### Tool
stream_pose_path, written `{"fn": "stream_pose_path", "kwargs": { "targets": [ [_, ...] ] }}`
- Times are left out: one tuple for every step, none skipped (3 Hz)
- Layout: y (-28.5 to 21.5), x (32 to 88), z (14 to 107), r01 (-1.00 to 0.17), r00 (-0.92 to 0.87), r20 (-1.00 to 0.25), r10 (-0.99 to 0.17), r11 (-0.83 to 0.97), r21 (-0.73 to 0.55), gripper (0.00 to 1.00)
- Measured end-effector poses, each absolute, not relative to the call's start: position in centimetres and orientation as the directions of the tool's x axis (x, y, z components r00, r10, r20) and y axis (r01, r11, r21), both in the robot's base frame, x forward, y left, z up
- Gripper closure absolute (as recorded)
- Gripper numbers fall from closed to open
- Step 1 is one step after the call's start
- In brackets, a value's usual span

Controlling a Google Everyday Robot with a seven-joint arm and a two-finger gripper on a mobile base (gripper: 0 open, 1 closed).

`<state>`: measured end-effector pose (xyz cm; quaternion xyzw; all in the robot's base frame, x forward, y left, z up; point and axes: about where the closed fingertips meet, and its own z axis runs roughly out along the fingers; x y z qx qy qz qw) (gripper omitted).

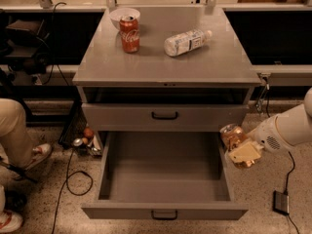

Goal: Place orange can into middle drawer

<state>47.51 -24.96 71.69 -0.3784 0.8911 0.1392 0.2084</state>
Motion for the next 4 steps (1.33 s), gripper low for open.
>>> {"fn": "stream_pose_path", "kwargs": {
  "targets": [
    [-24.7,47.4,70.5,-0.731,-0.638,-0.465,-0.614,0.672,0.117,1.0],
    [-23.0,47.4,66.1,-0.75,-0.642,-0.425,-0.638,0.637,0.177,1.0],
    [-20.2,47.5,59.9,-0.762,-0.645,-0.386,-0.66,0.597,0.252,1.0],
    [-18.0,48.2,55.5,-0.761,-0.647,-0.385,-0.658,0.585,0.28,1.0]
  ]
}}
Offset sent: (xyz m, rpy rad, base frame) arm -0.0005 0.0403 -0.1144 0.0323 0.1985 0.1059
